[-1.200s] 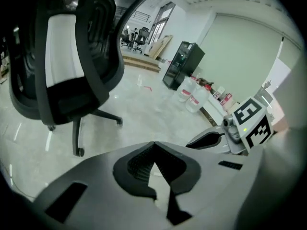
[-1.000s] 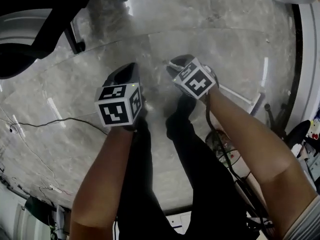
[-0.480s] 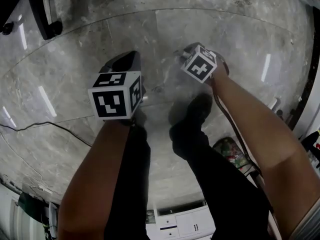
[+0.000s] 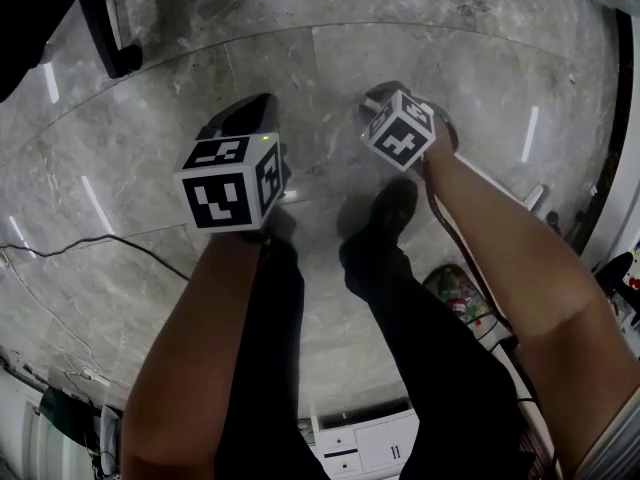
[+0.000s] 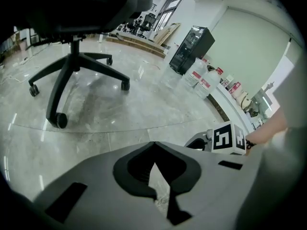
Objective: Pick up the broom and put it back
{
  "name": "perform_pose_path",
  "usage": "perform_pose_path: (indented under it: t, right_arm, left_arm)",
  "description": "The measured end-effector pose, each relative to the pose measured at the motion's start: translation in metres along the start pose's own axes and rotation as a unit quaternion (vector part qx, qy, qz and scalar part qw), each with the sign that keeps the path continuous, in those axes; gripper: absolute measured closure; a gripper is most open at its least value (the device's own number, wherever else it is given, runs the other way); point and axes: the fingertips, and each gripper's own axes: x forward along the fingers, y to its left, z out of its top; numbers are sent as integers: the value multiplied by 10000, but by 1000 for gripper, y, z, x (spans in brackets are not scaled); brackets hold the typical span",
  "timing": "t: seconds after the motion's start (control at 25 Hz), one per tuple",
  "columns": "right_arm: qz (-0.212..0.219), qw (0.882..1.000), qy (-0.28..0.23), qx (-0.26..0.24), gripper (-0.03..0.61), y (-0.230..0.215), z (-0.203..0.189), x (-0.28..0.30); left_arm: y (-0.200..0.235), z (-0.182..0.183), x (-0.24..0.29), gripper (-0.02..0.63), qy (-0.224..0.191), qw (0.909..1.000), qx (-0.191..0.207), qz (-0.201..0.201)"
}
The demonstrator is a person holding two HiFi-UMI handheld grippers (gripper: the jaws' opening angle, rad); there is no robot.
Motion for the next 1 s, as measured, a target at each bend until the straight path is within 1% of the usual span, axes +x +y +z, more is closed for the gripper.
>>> perform_pose_path:
  t: [0.12, 0.24, 0.32, 0.48, 0.64, 0.76, 0.88, 1.0]
  right_arm:
    - [-30, 9992, -402, 23, 494, 5, 42, -76]
    - [-170, 9957, -911, 60, 494, -3, 97, -168]
    - [-222, 9919, -1246, 52, 494, 1, 134, -234]
    - [-283, 9819, -1874, 55, 494, 23, 196, -374]
    - [-459, 9672, -2497, -30, 494, 35, 257, -503]
    - [-583, 9562, -2867, 115, 494, 46, 293, -583]
    - [-724, 9464, -3134, 302, 492, 53, 326, -649]
    - [-961, 9358, -3349, 542, 492, 40, 358, -703]
  left_arm:
    - [-15, 41, -55, 609, -159, 9999, -17, 48]
    - [-36, 100, -111, 609, -410, 9991, -40, 64]
    - [-56, 135, -153, 609, -531, 9986, -11, 57]
    - [-95, 199, -249, 609, -780, 9969, -25, 65]
    - [-110, 265, -339, 609, -1059, 9943, 73, 131]
    - [-111, 291, -409, 609, -1171, 9928, 148, 184]
    - [-108, 301, -478, 609, -1263, 9916, 99, 268]
    - [-99, 305, -537, 609, -1325, 9904, 61, 396]
